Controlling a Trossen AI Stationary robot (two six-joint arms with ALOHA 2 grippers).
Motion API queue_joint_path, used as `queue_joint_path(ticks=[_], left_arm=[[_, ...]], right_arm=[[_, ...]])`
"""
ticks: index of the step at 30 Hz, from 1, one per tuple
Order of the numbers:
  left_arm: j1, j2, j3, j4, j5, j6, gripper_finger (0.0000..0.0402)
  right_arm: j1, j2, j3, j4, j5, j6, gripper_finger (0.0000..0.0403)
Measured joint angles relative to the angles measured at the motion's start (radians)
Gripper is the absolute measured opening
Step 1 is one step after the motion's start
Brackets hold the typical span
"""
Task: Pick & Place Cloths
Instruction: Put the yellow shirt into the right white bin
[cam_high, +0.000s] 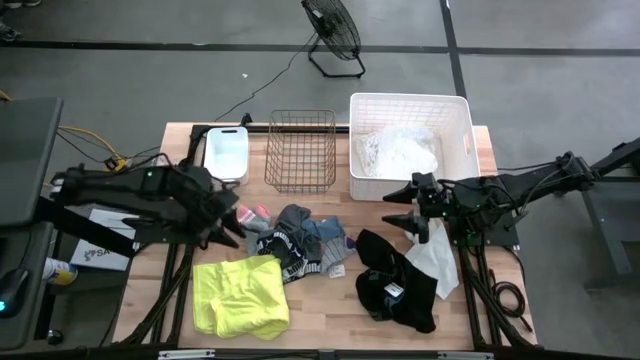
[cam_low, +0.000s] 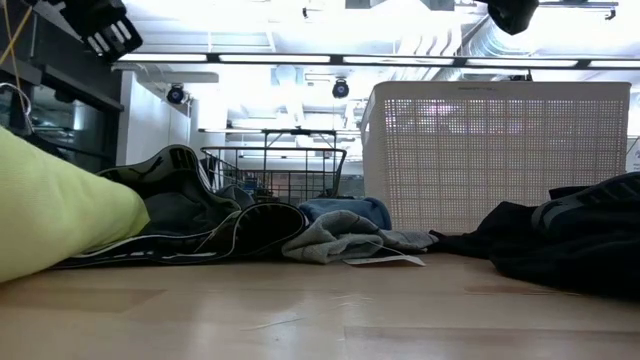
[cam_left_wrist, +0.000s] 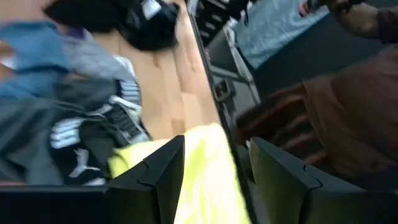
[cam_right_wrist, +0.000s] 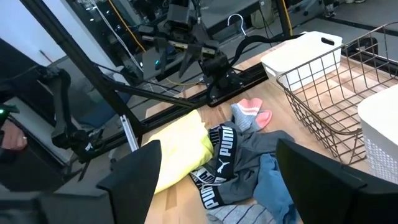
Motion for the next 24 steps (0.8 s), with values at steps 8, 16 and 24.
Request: queue_joint_path(ticks=[8,16,24], left_arm=[[-0.186,0.152,0.034,0.001,-0.084,-0.156,0.0179],[-0.327,0.253,0.034,-0.023,-0.129,-0.338,0.0179],[-0.436,0.334,0.034,-0.023,-0.136,-0.472,0.0179]], right_arm=[[0.0,0.0,0.0,-0.006,-0.056,-0.019,0.0309],[0.0,0.0,0.0,-0.004,-0.093,-0.087,0.0309],[0.0,0.0,0.0,-0.009,-0.105,-0.113,0.0309]])
